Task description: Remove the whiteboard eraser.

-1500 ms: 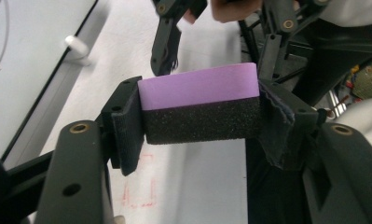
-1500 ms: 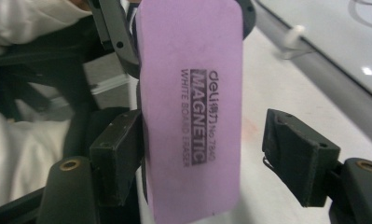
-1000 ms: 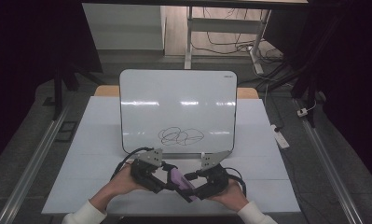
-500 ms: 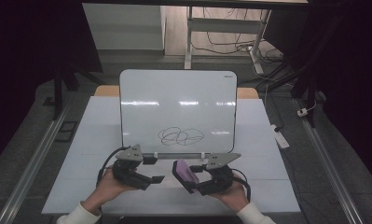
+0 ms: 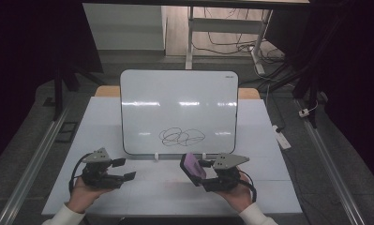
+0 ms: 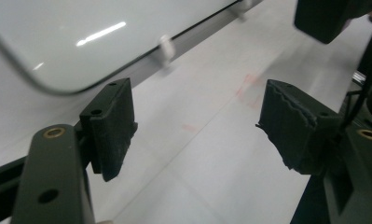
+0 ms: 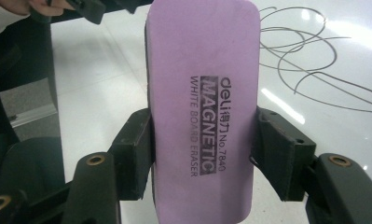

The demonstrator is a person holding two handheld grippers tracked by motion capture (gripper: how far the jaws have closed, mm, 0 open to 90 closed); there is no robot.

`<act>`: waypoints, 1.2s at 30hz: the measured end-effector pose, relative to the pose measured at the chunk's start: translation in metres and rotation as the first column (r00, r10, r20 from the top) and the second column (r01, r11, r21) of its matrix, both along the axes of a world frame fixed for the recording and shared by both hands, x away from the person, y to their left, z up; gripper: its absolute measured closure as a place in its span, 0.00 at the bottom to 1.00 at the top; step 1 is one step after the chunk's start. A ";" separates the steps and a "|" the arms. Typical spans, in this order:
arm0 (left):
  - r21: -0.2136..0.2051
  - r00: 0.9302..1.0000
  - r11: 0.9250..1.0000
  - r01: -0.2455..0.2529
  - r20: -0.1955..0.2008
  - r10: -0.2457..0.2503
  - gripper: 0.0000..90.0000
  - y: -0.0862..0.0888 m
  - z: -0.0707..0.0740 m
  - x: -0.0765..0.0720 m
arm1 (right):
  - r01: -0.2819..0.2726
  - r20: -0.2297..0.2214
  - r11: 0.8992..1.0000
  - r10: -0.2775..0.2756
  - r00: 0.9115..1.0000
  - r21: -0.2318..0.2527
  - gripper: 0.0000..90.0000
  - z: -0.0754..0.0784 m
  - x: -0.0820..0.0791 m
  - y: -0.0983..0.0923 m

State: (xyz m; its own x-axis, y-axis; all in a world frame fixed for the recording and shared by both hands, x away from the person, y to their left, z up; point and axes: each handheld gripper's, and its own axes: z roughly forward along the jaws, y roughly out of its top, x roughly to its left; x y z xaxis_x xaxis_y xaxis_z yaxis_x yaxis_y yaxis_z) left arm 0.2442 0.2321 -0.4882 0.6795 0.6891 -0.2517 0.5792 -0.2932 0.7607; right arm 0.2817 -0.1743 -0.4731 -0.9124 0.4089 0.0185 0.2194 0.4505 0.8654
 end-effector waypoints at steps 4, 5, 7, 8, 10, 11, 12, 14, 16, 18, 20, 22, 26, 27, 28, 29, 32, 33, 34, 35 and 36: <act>0.013 0.999 0.999 -0.047 -0.006 0.047 0.29 0.012 -0.004 -0.008 | 0.036 0.022 0.999 -0.036 0.999 0.007 0.44 0.001 0.000 -0.003; 0.021 0.998 0.998 -0.060 -0.006 0.060 0.29 0.015 -0.006 -0.010 | 0.049 0.029 0.999 -0.049 0.998 0.007 0.44 0.001 0.000 -0.004; 0.022 0.997 0.997 -0.079 -0.012 0.079 0.29 0.021 -0.008 -0.013 | 0.063 0.028 0.998 -0.064 0.998 0.014 0.44 0.001 0.002 -0.005; 0.023 0.996 0.996 -0.089 -0.014 0.089 0.29 0.024 -0.010 -0.015 | 0.070 0.030 0.998 -0.070 0.997 0.008 0.44 0.001 0.002 -0.006; 0.029 0.994 0.994 -0.109 -0.015 0.109 0.29 0.029 -0.012 -0.018 | 0.085 0.034 0.996 -0.085 0.996 0.000 0.44 0.001 0.003 -0.007; 0.028 0.993 0.993 -0.116 -0.018 0.116 0.29 0.031 -0.014 -0.020 | 0.089 0.034 0.996 -0.089 0.995 0.001 0.44 0.001 0.003 -0.007; 0.030 0.992 0.992 -0.124 -0.017 0.125 0.29 0.033 -0.015 -0.021 | 0.101 0.039 0.995 -0.101 0.994 -0.006 0.44 0.001 0.003 -0.008; 0.030 0.989 0.989 -0.146 -0.012 0.146 0.29 0.037 -0.017 -0.022 | 0.119 0.045 0.993 -0.119 0.992 -0.012 0.44 0.001 0.004 -0.009; 0.025 0.987 0.987 -0.162 -0.010 0.162 0.28 0.040 -0.017 -0.021 | 0.132 0.051 0.991 -0.131 0.990 -0.009 0.44 0.000 0.005 -0.011; 0.022 0.985 0.985 -0.174 -0.009 0.174 0.28 0.042 -0.018 -0.019 | 0.152 0.059 0.988 -0.151 0.987 -0.012 0.44 0.000 0.006 -0.012; 0.025 0.983 0.982 -0.185 -0.009 0.185 0.27 0.042 -0.019 -0.017 | 0.182 0.074 0.983 -0.181 0.981 -0.018 0.44 0.000 0.007 -0.013; 0.035 0.982 0.981 -0.191 -0.004 0.191 0.26 0.041 -0.020 -0.013 | 0.205 0.086 0.979 -0.203 0.975 -0.016 0.44 0.001 0.008 -0.014; 0.061 0.982 0.980 -0.187 0.010 0.187 0.25 0.036 -0.022 -0.010 | 0.249 0.117 0.968 -0.245 0.963 -0.020 0.44 0.003 0.008 -0.014; 0.064 0.983 0.981 -0.186 0.014 0.185 0.25 0.035 -0.022 -0.010 | 0.259 0.126 0.965 -0.254 0.959 -0.026 0.44 0.003 0.008 -0.014; 0.067 0.983 0.981 -0.181 0.018 0.181 0.25 0.035 -0.022 -0.009 | 0.269 0.135 0.963 -0.262 0.955 -0.032 0.44 0.003 0.008 -0.014; 0.070 0.984 0.981 -0.180 0.021 0.179 0.25 0.034 -0.022 -0.009 | 0.278 0.143 0.960 -0.270 0.952 -0.039 0.44 0.004 0.008 -0.014; 0.073 0.984 0.982 -0.176 0.020 0.175 0.25 0.033 -0.023 -0.007 | 0.293 0.151 0.955 -0.284 0.947 -0.042 0.44 0.004 0.010 -0.014; 0.075 0.984 0.981 -0.179 0.019 0.178 0.25 0.032 -0.024 -0.007 | 0.293 0.150 0.955 -0.284 0.947 -0.041 0.44 0.004 0.011 -0.014; 0.075 0.984 0.981 -0.178 0.018 0.177 0.25 0.032 -0.024 -0.006 | 0.294 0.150 0.955 -0.285 0.947 -0.043 0.44 0.004 0.011 -0.014; 0.075 0.984 0.982 -0.175 0.018 0.175 0.24 0.031 -0.024 -0.006 | 0.296 0.155 0.954 -0.286 0.946 -0.045 0.44 0.004 0.012 -0.014; 0.076 0.985 0.982 -0.174 0.020 0.173 0.24 0.031 -0.024 -0.007 | 0.297 0.155 0.954 -0.287 0.945 -0.046 0.44 0.004 0.012 -0.014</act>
State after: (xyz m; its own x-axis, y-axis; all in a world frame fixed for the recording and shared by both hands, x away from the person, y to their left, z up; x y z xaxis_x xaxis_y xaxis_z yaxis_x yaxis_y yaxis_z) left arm 0.2377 0.2630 -0.5117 0.5513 0.8135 -0.1853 0.6162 -0.2473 0.7477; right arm 0.2935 -0.1880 -0.4693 -0.7433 0.6537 -0.1419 0.2247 0.4439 0.8674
